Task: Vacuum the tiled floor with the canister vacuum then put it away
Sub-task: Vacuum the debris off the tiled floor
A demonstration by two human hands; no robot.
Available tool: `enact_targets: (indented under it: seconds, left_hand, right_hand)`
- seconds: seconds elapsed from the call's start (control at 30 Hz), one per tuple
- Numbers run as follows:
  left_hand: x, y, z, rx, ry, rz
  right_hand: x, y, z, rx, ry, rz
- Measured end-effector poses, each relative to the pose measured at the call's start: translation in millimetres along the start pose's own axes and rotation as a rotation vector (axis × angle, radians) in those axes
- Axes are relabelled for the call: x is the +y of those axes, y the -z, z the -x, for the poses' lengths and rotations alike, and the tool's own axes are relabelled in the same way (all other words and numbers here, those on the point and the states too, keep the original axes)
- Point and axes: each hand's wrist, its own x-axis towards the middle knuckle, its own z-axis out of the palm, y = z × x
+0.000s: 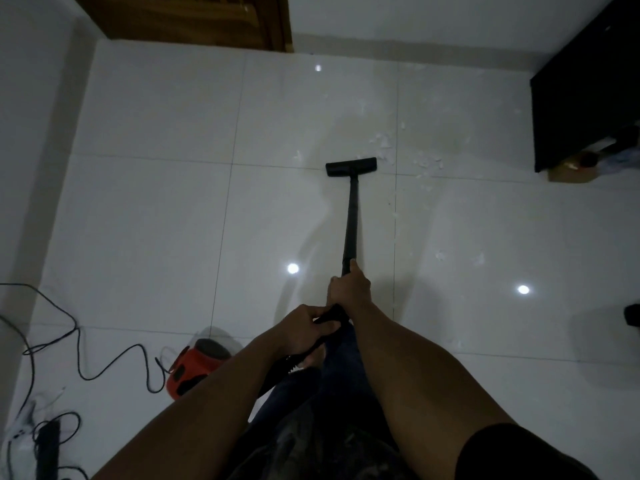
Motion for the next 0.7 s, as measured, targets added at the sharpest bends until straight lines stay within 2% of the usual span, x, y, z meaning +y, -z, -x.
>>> enact_targets:
  seconds: [0.7]
  left_hand:
    - [152,115,-95,0.093,-0.039,0.044]
  right_hand:
    - [-173,64,-133,-0.076,0.041,-0.059]
